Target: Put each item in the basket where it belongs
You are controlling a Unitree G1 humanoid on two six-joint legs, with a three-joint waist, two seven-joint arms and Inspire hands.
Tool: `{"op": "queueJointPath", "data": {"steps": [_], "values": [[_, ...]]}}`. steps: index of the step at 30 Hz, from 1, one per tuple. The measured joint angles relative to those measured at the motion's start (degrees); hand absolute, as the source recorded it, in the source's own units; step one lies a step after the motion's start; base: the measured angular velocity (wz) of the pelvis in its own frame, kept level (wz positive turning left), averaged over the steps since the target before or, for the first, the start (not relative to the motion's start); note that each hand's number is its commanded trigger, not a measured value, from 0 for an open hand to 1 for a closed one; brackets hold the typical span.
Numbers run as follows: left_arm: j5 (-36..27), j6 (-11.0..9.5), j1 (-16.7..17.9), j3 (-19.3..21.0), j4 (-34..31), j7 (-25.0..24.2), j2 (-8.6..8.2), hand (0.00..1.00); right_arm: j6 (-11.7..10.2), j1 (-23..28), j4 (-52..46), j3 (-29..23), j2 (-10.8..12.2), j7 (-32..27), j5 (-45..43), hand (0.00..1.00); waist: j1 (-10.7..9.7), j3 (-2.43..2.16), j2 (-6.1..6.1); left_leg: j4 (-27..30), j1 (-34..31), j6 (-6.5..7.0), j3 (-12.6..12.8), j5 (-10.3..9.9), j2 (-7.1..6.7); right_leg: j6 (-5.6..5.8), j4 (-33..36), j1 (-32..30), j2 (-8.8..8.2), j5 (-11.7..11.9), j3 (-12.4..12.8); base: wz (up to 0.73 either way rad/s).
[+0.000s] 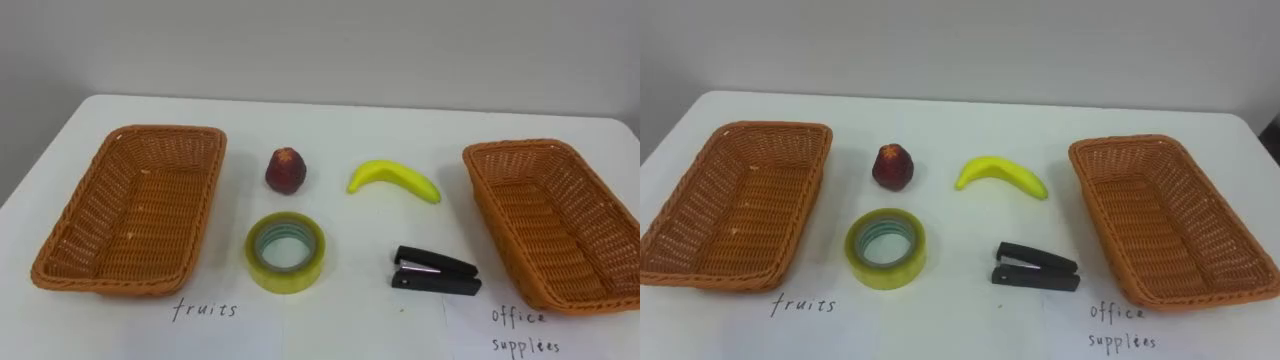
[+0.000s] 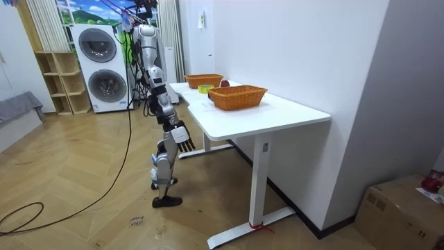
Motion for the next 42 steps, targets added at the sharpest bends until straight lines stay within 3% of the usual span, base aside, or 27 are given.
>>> {"op": "queueJointPath", "data": {"steps": [12, 17, 30, 38, 42], "values": [[0.23, -0.08, -0.75, -0.07, -0.01, 0.57, -0.01, 0.00, -0.46, -0.44, 2.26, -2.01, 0.01, 3.00, 0.23, 0.00, -0.55, 0.33, -0.04, -0.39, 0.86, 0.01, 0.59, 0.01, 0.07, -0.04, 0.15, 0.08, 0.06, 0.02, 0.79, -0.03], [1.44, -0.29, -0.78, -0.18, -0.01, 0.71, -0.03, 0.00, -0.46, -0.38, 2.16, -2.18, 0.28, 2.94, 2.25, 0.00, -1.56, 0.35, -0.09, -0.71, 0.89, 0.01, 1.30, 0.01, 0.10, -0.03, 0.16, 0.07, 0.14, 0.02, 1.25, -0.05], [2.68, -0.54, -0.66, -0.08, -0.77, 1.67, 0.01, 0.00, -0.36, 0.79, 2.33, -4.48, 0.44, 2.75, 6.94, 0.00, -1.82, 0.19, 0.17, -1.55, 1.01, 0.01, 2.29, 0.01, 0.18, -0.03, 0.16, -0.98, 0.30, 0.03, 2.47, -0.05], [2.25, -1.07, -0.20, 2.25, -0.82, 1.67, 0.02, 0.00, 0.25, 2.49, 4.33, -9.86, 0.30, 2.22, 13.60, 0.00, -2.44, 0.10, -0.41, -1.56, 1.26, 0.02, 2.36, 0.02, 0.16, -0.03, 0.19, -0.82, 0.29, 0.03, 2.55, 0.00], [2.11, -1.23, 0.31, 4.58, -0.95, 1.64, 0.08, 0.00, 0.74, 3.03, 4.27, -15.89, 0.21, 0.63, 14.79, 0.00, -3.32, 0.13, -0.64, -2.09, 2.01, 0.02, 3.19, 0.01, 0.25, -0.03, 0.28, -0.85, 0.33, 0.03, 3.27, -0.10]]}}
